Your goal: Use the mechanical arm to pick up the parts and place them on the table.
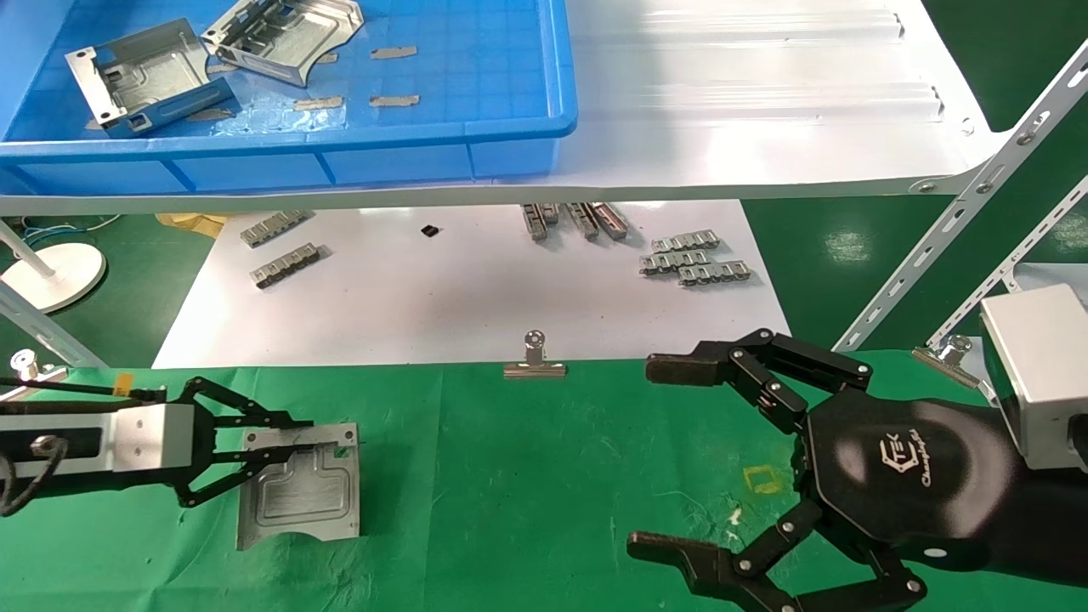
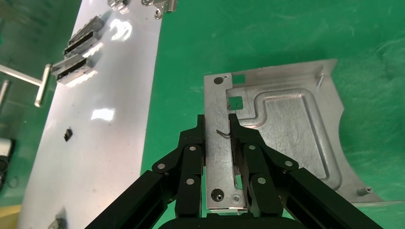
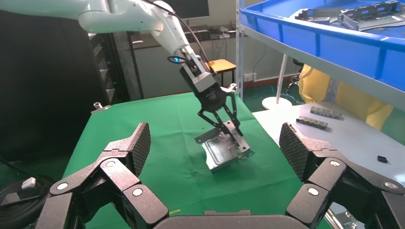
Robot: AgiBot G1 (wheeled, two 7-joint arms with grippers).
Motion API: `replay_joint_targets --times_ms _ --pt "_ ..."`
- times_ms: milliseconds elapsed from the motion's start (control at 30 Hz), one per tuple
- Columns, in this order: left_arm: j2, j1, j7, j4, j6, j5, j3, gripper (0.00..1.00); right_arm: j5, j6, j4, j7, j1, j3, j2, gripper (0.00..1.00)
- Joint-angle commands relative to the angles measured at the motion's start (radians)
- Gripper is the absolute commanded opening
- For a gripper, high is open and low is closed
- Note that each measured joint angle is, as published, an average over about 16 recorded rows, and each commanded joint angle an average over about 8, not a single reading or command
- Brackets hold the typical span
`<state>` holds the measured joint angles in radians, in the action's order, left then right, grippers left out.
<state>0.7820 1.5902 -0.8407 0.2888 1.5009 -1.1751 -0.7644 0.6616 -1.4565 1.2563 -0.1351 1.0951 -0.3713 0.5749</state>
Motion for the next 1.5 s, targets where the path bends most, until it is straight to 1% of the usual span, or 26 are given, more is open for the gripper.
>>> replay_joint_targets --times_ms 33,267,433,533,633,767,867,967,1300,1500 --pt "0.016 0.006 -0.033 -0.031 -0.005 -0.010 -0.005 1.00 0.000 0.000 0.000 0.000 0.000 0.000 0.000 1.00" --pt "0.048 0.030 -0.094 -0.102 -0.004 -0.032 -0.017 1.00 0.000 0.000 0.000 0.000 0.000 0.000 0.000 1.00" --pt "0.060 0.049 -0.100 -0.146 0.028 -0.018 -0.009 1.00 0.000 0.000 0.000 0.000 0.000 0.000 0.000 1.00" --pt "0.060 0.056 -0.070 -0.168 0.063 0.003 0.001 1.00 0.000 0.000 0.000 0.000 0.000 0.000 0.000 1.00" --pt "0.056 0.051 -0.012 -0.180 0.089 0.034 0.012 1.00 0.000 0.000 0.000 0.000 0.000 0.000 0.000 1.00" --pt "0.049 0.033 0.072 -0.177 0.102 0.078 0.027 1.00 0.000 0.000 0.000 0.000 0.000 0.000 0.000 1.00" --pt "0.046 0.021 0.116 -0.174 0.107 0.112 0.039 1.00 0.000 0.000 0.000 0.000 0.000 0.000 0.000 1.00" --pt "0.044 0.015 0.134 -0.174 0.110 0.130 0.047 1.00 0.000 0.000 0.000 0.000 0.000 0.000 0.000 1.00" --pt "0.043 0.015 0.118 -0.161 0.106 0.115 0.044 1.00 0.000 0.000 0.000 0.000 0.000 0.000 0.000 1.00" --pt "0.029 -0.021 0.179 -0.082 0.098 0.137 0.073 1.00 0.000 0.000 0.000 0.000 0.000 0.000 0.000 1.00"
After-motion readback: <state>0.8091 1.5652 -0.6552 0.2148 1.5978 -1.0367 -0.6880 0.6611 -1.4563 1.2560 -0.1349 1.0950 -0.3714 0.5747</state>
